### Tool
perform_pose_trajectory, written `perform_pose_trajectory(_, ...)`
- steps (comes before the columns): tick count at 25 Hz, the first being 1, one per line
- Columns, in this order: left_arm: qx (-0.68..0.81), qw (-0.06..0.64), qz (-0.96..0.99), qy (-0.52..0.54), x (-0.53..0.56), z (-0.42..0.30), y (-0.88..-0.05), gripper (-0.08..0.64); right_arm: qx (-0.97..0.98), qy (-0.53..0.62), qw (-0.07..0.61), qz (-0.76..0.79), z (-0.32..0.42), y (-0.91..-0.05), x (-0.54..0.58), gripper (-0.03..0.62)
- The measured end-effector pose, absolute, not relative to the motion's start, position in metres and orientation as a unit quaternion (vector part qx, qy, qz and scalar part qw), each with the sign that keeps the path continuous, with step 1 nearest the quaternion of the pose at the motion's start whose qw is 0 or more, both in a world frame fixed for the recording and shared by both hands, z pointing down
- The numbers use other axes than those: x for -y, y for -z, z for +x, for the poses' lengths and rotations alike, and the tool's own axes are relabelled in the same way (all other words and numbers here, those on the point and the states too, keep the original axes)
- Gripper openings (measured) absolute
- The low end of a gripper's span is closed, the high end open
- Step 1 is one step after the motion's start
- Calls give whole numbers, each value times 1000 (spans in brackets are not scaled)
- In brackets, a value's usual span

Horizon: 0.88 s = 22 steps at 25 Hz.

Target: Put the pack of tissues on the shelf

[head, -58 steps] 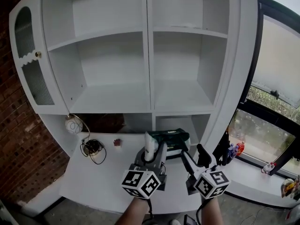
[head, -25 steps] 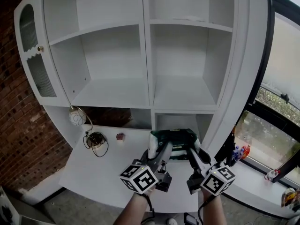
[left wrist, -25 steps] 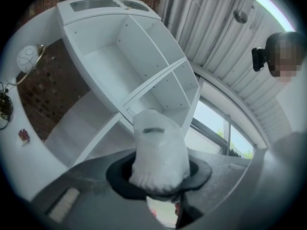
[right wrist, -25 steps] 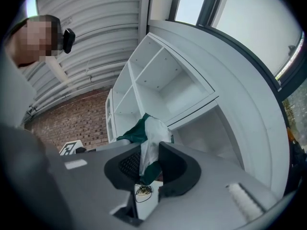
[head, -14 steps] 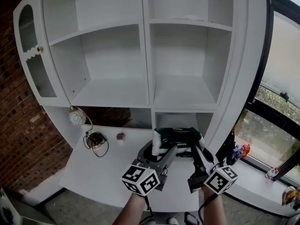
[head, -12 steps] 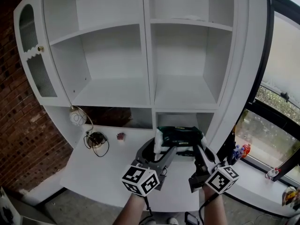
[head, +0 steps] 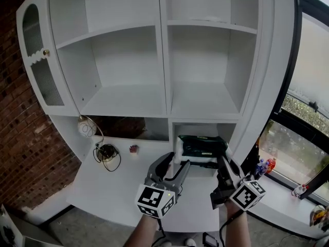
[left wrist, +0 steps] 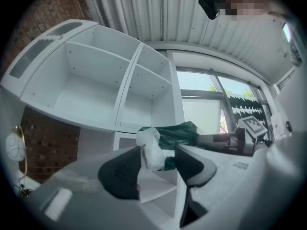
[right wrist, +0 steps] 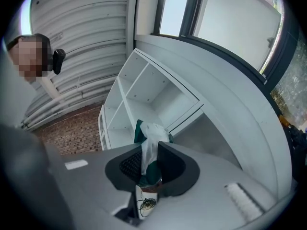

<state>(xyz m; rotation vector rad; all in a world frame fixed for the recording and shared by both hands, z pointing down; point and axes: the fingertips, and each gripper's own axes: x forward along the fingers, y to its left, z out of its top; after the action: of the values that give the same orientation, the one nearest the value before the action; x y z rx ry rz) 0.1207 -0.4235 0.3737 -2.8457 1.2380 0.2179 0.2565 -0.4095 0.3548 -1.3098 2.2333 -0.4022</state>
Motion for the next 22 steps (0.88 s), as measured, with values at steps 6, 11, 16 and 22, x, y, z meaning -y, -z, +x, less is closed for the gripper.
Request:
perform_pose_trajectory(6,-403,33,-913,-58,421,122,-374,135,-823,147,257,-485,261,-353,406,49)
perform_pose_trajectory(11,-399,38,-915,-52,420,127,-369,90,-823,135,242,-496,264,-349,403,51)
perform_pose_trajectory(16,-390,46,-918,-58,421,135,-356,81,-823,114,230,-507,270,-335,403,51)
perform_pose_trajectory(22,-387,55,-918,-70,428,140,-330,78,-825,43,173,-536,272,-306,407,52)
